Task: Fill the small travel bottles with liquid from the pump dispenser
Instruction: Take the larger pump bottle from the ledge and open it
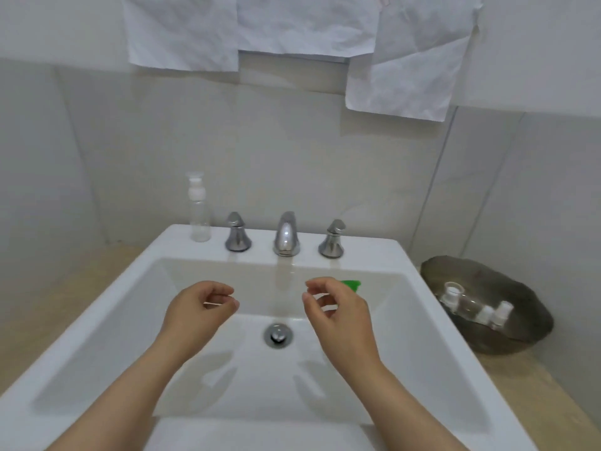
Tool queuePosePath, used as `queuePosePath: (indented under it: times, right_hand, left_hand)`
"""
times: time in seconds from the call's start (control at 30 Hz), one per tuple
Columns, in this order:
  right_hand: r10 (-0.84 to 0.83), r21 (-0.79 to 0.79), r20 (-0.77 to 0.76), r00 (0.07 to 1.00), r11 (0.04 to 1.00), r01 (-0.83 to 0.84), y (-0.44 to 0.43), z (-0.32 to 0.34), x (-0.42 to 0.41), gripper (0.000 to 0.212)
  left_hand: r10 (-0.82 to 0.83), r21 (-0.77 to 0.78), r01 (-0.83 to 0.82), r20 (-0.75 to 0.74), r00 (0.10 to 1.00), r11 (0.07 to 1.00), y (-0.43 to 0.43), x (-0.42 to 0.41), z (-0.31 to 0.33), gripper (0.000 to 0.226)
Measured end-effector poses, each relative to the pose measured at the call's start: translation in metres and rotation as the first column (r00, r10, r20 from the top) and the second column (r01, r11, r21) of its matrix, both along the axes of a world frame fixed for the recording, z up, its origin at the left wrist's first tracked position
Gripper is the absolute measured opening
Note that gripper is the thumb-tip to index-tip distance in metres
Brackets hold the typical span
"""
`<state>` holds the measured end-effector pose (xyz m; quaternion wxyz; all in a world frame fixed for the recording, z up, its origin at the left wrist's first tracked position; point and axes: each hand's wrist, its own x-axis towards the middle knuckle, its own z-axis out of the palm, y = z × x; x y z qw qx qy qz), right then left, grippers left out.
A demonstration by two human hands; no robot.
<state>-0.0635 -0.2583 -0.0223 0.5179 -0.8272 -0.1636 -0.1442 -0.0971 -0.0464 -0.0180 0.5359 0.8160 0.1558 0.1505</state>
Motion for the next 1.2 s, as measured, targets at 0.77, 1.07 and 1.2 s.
queuePosePath:
  times: [0.77,1.07,1.2]
  right_hand:
    - [0.096,-0.035,-0.079,0.992,0.994,-0.099,0.044,-0.029,0.039,0.008]
    - [0.08,-0.041,-0.086,0.993,0.996,-0.084,0.046,-0.027,0.04,0.01]
    - [0.071,-0.047,-0.076,0.995,0.996,-0.075,0.045,-0.027,0.038,0.01]
  left_hand:
    - [0.347,0.087,-0.364,0.161,0.924,0.927,0.098,0.14,-0.009,0.063]
    - [0.274,0.024,-0.284,0.201,0.94,0.958,0.102,0.17,-0.005,0.055]
    - [0.265,0.012,-0.275,0.231,0.936,0.961,0.094,0.153,-0.008,0.041]
